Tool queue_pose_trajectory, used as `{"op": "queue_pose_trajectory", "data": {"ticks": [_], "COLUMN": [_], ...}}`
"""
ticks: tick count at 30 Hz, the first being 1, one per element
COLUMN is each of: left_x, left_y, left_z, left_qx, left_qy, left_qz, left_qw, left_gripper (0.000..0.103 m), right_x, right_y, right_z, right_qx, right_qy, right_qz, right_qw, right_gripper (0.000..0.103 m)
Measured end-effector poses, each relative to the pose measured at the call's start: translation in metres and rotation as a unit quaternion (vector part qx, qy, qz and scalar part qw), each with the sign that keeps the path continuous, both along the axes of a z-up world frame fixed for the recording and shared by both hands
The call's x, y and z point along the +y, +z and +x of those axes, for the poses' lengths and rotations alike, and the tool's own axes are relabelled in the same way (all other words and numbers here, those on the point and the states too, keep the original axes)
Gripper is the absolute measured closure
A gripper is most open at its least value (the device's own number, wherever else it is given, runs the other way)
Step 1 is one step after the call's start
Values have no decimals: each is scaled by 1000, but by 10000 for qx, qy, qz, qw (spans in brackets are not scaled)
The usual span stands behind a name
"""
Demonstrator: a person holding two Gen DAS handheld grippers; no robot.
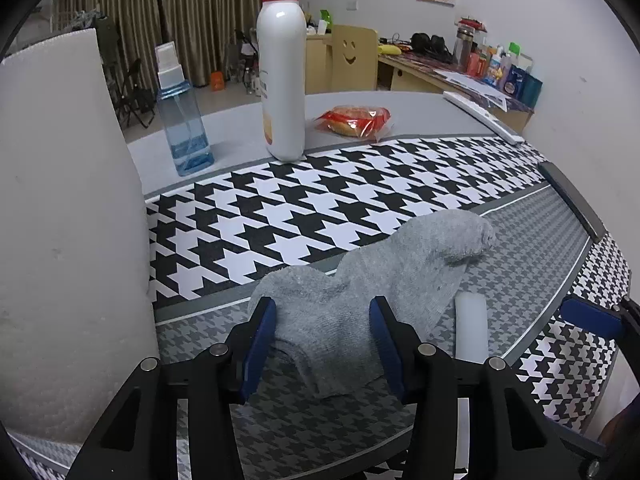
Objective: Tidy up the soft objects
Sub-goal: 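Lower the left gripper onto the grey sock while the right gripper approaches the white foam tube, then close the left gripper on the grey sock while the right gripper grasps the white tube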
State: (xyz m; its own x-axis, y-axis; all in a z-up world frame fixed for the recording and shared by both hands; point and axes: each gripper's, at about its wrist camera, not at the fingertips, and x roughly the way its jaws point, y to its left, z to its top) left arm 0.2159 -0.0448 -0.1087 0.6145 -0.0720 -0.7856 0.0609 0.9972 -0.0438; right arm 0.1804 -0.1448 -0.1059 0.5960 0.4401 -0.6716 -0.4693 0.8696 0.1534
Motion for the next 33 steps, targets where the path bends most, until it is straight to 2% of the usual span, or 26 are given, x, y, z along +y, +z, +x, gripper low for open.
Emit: {"op": "queue_pose_trajectory", "data": {"ticks": [5,9,13,15,19,26,28,31,33], "left_x": [0,-1,1,1,-1,-3,-2,0,1], "left_y": [-2,-3,-3,-3,-4,0,2,5,7], "left_z": [0,-1,0,-1,-4,-11,-13,-15,-17], "left_qx": [47,34,50,48,-32,-114,-139,-221,-292], "left_qy": [-26,-56,-57,-74,-143,-325,-349,-335,-308], "left_qz": [-15,60,6,-15,-15,-212,-259,-312,-318], "left_qw": [10000,10000,10000,10000,9999,9992,9990,9987,9986], "left_gripper": [67,71,82,87,90,91,91,91,91], "right_x": [3,7,13,14,17,24,27,29,28], "right_y": [-3,-5,-9,-10,-12,-17,-18,-19,-19], "right_z": [2,3,4,5,5,6,5,5,4], "right_qx": [61,135,255,289,338,438,468,501,521], "right_qy": [32,71,123,132,150,169,201,179,197], "right_qz": [-15,-24,-32,-44,-69,-127,-142,-197,-191], "right_qw": [10000,9999,9996,9995,9993,9988,9986,9984,9983], "right_gripper": [13,16,29,31,41,43,49,52,60]}}
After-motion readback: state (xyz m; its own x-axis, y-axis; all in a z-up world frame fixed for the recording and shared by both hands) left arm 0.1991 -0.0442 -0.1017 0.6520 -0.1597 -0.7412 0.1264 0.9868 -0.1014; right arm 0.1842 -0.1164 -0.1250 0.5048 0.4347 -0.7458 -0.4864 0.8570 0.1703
